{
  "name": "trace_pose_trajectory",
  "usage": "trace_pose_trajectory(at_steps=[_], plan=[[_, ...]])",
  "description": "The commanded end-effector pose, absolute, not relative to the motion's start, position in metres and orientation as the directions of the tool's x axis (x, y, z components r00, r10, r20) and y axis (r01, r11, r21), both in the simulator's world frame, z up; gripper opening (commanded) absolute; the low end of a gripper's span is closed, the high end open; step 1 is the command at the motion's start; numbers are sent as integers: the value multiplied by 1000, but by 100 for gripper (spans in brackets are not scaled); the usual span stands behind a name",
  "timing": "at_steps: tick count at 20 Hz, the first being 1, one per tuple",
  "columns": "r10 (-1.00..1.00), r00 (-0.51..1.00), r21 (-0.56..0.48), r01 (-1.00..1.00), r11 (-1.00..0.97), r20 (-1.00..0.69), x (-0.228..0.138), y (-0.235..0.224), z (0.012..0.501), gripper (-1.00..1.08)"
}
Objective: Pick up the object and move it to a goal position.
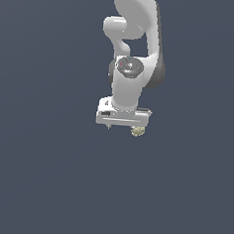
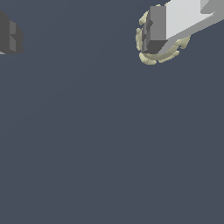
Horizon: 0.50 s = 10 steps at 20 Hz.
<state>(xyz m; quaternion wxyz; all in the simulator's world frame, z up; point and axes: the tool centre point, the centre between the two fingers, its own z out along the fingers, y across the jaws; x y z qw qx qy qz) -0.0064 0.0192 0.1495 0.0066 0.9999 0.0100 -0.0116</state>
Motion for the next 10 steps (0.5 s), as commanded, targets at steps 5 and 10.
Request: trace_pose_trajectory(at_steps=[5,10], plan=[[20,999,22,21,-1000,-36,-9,9,145,100],[18,998,37,20,-999,-59,-15,-10,137,100]])
